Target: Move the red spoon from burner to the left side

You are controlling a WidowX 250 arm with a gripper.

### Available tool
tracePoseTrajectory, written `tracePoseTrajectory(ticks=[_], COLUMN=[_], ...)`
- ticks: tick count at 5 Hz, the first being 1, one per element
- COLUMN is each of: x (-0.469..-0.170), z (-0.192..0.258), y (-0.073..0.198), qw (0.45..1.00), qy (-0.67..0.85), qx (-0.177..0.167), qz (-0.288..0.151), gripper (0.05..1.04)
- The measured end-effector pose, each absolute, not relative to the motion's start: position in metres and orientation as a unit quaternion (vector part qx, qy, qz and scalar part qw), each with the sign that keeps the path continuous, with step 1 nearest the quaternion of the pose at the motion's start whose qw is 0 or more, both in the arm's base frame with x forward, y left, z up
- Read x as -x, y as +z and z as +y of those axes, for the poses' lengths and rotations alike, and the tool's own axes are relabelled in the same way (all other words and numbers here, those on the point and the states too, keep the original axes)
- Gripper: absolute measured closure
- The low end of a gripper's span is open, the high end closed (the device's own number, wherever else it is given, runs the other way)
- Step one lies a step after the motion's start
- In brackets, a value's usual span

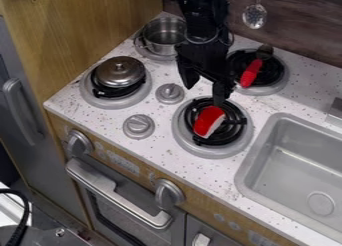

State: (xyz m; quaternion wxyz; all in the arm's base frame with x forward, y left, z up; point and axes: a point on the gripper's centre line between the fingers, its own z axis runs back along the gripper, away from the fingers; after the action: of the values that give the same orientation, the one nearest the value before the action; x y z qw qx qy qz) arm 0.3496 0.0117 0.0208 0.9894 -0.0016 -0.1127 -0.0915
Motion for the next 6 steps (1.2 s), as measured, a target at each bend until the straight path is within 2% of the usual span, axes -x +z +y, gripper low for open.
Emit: tracePoseTrajectory(ticks=[1,3,4,6], x=[-0.345,-0.393,-0.427,-0.464], z=[0.010,-0.024,-0.031,-0.028], y=[0.008,-0.001,-0.006,-0.031], qw=[0.991,0.984,0.980,0.984], qy=[-0.090,-0.131,-0.138,-0.093], qx=[0.006,0.032,0.028,0.018], qz=[-0.094,-0.119,-0.141,-0.152], gripper=[0.083,0.083,0.083,0.083])
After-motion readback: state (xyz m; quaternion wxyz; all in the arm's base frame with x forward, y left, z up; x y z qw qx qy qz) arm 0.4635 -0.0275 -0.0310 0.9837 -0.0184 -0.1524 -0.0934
